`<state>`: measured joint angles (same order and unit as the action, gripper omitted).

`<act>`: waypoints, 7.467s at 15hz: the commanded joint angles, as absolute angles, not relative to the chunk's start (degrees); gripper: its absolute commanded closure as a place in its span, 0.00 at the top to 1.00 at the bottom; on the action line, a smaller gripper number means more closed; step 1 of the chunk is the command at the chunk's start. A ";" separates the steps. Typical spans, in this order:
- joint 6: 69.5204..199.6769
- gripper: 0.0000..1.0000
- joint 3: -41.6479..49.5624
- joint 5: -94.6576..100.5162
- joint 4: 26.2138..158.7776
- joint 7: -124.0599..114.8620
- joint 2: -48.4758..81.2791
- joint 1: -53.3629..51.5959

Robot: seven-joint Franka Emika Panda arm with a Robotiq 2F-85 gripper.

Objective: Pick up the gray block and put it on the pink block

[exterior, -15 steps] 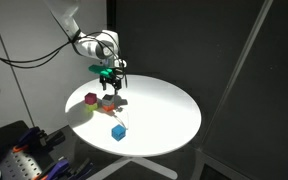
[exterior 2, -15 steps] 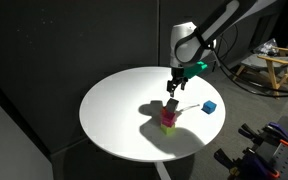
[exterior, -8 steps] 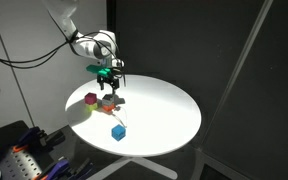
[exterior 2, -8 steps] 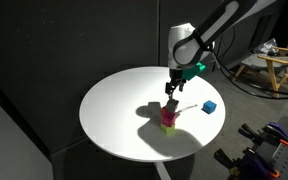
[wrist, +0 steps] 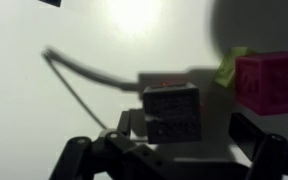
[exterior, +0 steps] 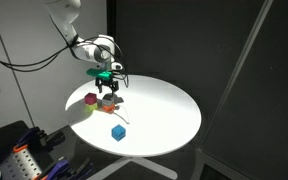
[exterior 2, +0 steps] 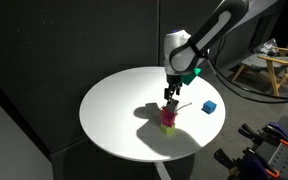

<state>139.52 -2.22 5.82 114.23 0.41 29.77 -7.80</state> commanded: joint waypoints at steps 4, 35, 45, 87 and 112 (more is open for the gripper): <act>138.39 1.00 -2.19 7.81 110.31 2.86 33.19 -7.34; 127.33 0.25 -2.73 7.61 107.47 0.41 27.85 -9.61; 118.56 0.25 -5.47 7.46 110.30 1.10 24.70 -10.41; 118.68 1.00 -6.75 6.22 115.66 -6.47 19.84 -13.12; 116.39 1.00 -4.54 -0.68 131.10 -16.27 -7.60 -4.85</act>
